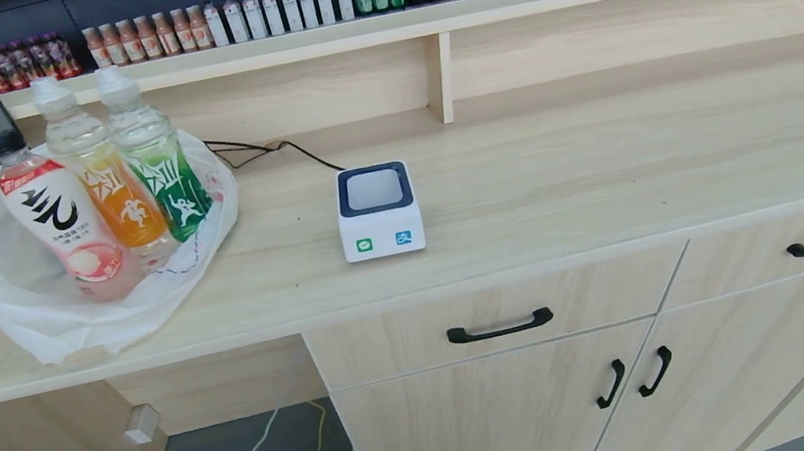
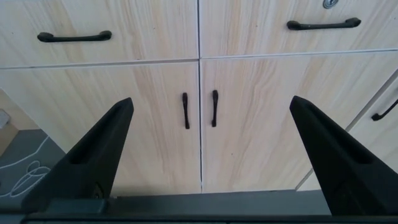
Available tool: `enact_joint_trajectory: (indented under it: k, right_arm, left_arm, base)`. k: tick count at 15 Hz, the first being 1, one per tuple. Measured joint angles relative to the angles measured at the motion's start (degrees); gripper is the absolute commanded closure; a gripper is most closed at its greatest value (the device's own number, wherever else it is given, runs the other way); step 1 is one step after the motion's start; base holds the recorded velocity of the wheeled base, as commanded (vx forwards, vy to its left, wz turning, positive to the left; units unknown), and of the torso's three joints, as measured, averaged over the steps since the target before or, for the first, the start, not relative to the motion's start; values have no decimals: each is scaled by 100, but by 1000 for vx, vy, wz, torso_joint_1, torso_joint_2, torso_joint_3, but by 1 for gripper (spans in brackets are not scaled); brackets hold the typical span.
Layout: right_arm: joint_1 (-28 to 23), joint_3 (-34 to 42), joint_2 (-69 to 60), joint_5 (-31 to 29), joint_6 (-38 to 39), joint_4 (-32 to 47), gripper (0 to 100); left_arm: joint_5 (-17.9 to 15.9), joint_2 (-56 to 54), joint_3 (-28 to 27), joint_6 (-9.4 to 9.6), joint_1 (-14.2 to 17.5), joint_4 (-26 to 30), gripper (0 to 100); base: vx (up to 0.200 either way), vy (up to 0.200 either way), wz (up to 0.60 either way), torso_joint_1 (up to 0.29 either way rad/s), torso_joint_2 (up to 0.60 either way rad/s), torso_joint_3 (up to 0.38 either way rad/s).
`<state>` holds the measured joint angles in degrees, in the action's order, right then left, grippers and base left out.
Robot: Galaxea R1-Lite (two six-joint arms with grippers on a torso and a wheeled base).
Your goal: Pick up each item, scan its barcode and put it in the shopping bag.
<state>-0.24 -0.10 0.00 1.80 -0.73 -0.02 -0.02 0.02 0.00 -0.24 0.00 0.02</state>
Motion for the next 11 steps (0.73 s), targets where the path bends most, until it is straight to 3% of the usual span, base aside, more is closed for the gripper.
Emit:
enact_joint_trajectory:
  k: [11]
  right_arm:
    - [-6,0,0,2,-13,2,0]
  left_arm:
    - [2,0,0,17,-10,-2,0]
  base:
    - [0,0,0,0,0,0]
